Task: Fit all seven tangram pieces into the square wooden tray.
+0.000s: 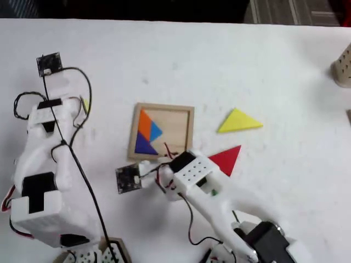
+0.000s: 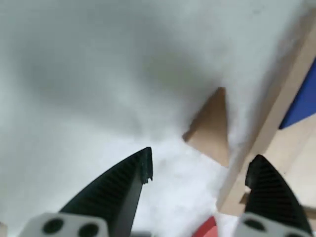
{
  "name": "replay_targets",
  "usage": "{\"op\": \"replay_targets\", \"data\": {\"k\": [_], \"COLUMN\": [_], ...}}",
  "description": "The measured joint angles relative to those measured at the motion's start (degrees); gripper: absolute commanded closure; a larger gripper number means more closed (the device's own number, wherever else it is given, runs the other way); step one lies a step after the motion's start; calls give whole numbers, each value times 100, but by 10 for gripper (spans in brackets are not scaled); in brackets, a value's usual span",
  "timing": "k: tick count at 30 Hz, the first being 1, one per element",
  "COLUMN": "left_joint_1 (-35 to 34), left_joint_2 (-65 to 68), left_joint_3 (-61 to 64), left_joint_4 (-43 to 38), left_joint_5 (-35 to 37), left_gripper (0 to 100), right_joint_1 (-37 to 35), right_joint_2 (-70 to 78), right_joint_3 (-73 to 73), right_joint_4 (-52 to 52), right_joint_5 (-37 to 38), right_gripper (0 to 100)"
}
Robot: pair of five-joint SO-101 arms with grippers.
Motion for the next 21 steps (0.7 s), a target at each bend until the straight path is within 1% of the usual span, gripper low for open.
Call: {"op": "replay_targets", "data": {"k": [4, 9, 21], "left_joint_1": [0, 0, 0], "left_joint_2": [0, 0, 0], "left_joint_3": [0, 0, 0], "left_joint_4": [0, 0, 0], "left_joint_5": [0, 0, 0], "left_gripper": [843, 843, 843], "right_joint_1": [0, 9, -62], "right_joint_2": [325, 703, 501], "right_joint_3": [0, -273, -431], "right_joint_4": [-352, -422, -167], "right_joint_5": [70, 70, 79], "right_gripper": [702, 779, 769]}}
